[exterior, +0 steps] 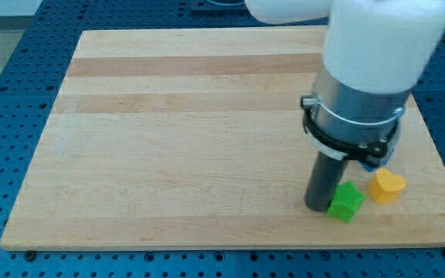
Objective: Push green star slightly right
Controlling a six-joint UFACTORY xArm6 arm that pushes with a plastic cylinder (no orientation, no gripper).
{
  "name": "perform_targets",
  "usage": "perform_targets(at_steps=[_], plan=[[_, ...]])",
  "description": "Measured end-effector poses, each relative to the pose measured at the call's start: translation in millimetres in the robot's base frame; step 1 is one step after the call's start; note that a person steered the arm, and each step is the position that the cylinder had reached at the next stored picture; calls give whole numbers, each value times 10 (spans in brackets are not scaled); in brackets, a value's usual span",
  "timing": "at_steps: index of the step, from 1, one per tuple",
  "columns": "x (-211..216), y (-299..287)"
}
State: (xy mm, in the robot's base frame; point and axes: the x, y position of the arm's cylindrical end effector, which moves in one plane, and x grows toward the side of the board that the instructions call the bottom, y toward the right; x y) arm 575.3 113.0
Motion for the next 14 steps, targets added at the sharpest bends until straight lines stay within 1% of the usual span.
perform_targets(at_steps=[1,2,3,4,5,6,8,9,14], plan=[[139,33],[194,252],[182,255],[113,64],[-38,209],[-14,442],[186,529],[190,636],[190,774]])
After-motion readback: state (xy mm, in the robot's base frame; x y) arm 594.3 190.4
